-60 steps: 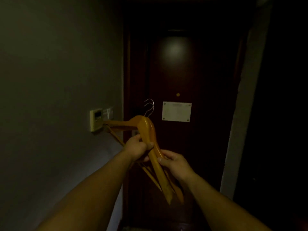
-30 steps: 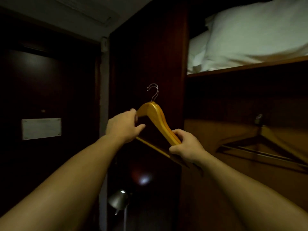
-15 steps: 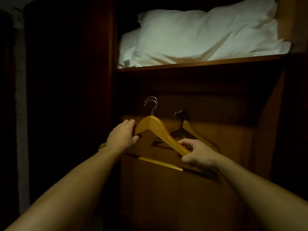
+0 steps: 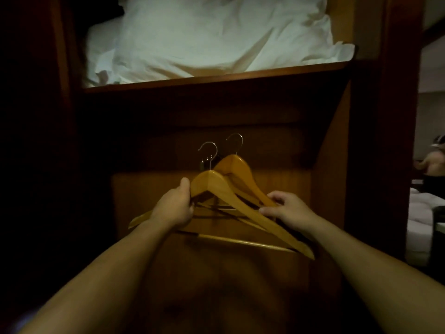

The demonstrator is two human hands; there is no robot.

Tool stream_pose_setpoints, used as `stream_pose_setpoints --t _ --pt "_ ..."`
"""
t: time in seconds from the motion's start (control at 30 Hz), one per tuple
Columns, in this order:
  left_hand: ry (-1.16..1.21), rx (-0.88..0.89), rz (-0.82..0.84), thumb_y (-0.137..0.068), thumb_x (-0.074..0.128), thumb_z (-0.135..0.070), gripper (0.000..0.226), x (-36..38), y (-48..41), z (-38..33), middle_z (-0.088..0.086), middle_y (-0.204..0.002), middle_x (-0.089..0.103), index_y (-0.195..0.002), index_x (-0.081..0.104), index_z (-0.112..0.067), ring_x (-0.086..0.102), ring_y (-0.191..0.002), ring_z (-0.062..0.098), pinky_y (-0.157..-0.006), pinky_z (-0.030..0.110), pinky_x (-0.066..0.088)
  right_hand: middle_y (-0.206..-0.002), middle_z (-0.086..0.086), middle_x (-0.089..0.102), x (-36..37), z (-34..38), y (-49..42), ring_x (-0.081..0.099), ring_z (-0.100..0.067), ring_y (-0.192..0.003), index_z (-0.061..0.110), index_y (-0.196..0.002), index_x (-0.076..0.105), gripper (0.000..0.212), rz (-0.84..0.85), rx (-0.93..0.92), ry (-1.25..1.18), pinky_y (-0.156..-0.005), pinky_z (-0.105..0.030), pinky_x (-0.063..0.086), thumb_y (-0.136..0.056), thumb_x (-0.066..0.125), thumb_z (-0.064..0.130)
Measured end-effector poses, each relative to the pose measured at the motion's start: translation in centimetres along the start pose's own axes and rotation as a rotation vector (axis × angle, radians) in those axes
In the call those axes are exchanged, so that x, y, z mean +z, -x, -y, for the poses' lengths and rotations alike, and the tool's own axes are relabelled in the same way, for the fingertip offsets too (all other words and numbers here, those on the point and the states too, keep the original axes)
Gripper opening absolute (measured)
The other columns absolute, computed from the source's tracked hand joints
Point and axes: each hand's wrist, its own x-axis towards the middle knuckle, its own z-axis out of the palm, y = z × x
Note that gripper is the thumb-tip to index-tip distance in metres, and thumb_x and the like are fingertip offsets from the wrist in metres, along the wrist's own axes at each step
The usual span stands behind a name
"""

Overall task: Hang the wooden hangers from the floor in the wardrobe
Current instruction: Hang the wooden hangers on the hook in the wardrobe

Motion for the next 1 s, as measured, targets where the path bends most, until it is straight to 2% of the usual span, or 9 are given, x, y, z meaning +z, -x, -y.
stream_pose_setpoints --t 0.13,0.3,0.43,0.53,0.6,0.7,0.87,1.0 --pt "0.017 0.004 0.016 -0.094 0.06 -0.022 0.024 -0.3 -1.9 1.2 -0.002 -0.088 0.059 -0.106 0.039 -0.025 0.064 -0.075 0.014 -0.065 0.031 0.059 -0.091 -0.004 0.061 0.7 0.1 -2.1 0.054 -0.012 -0.067 0.021 -0.101 0.061 0.006 -0.079 0.031 0.107 -0.058 -0.026 0.041 -0.097 0.063 0.025" --pt "0.032 0.05 0.064 -0.092 0.065 -0.034 0.015 1.3 -3.7 1.8 -0.011 -0.082 0.058 -0.095 0.051 -0.028 0.056 -0.071 0.006 -0.055 0.022 0.039 -0.104 -0.005 0.065 2.5 -0.8 -4.9 0.065 -0.02 -0.093 0.022 -0.105 0.059 0.009 -0.115 0.069 0.237 -0.07 -0.027 0.049 -0.099 0.059 0.029" --pt "0.109 0.072 0.074 -0.088 0.068 -0.04 0.02 3.0 -5.1 2.0 -0.012 -0.075 0.059 -0.079 0.051 -0.035 0.055 -0.064 0.004 -0.052 0.023 0.035 -0.09 0.002 0.062 3.5 -1.3 -7.6 0.06 -0.01 -0.077 0.026 -0.097 0.055 0.008 -0.148 0.065 0.374 -0.06 -0.022 0.043 -0.099 0.059 0.032" --pt "0.123 0.055 0.064 -0.087 0.07 -0.041 0.016 4.2 -6.2 2.3 -0.011 -0.074 0.06 -0.084 0.058 -0.031 0.056 -0.064 0.006 -0.054 0.024 0.038 -0.087 0.004 0.06 4.2 -1.7 -10.1 0.059 -0.007 -0.073 0.026 -0.097 0.054 0.01 -0.146 0.084 0.442 -0.057 -0.021 0.041 -0.1 0.057 0.035" --pt "0.084 0.041 0.058 -0.086 0.069 -0.041 0.015 5.1 -7.1 2.6 -0.009 -0.072 0.061 -0.083 0.059 -0.031 0.058 -0.063 0.008 -0.052 0.024 0.038 -0.086 0.004 0.062 4.5 -2.3 -12.0 0.061 -0.009 -0.074 0.027 -0.093 0.054 0.012 -0.14 0.085 0.46 -0.058 -0.022 0.044 -0.099 0.058 0.038" --pt "0.021 0.027 0.064 -0.087 0.067 -0.041 0.013 6.2 -8.7 3.0 -0.01 -0.072 0.061 -0.082 0.06 -0.031 0.06 -0.065 0.009 -0.052 0.025 0.04 -0.091 0.001 0.067 4.7 -3.6 -14.7 0.067 -0.015 -0.082 0.029 -0.091 0.056 0.014 -0.122 0.088 0.46 -0.068 -0.028 0.055 -0.098 0.058 0.041" --pt "-0.024 0.011 0.062 -0.087 0.065 -0.044 0.02 8.3 -11.0 4.0 -0.012 -0.07 0.06 -0.074 0.053 -0.033 0.056 -0.062 0.006 -0.051 0.024 0.037 -0.089 -0.001 0.067 4.3 -5.5 -18.7 0.067 -0.019 -0.081 0.028 -0.098 0.06 0.014 -0.049 0.079 0.447 -0.073 -0.034 0.058 -0.098 0.057 0.042" --pt "0.009 -0.023 0.064 -0.086 0.065 -0.045 0.019 9.6 -12.4 4.6 -0.011 -0.069 0.062 -0.076 0.057 -0.032 0.058 -0.063 0.005 -0.053 0.024 0.04 -0.095 0.003 0.066 4.3 -6.5 -21.2 0.066 -0.015 -0.086 0.026 -0.122 0.059 0.032 -0.009 0.099 0.386 -0.082 -0.036 0.056 -0.096 0.058 0.044"
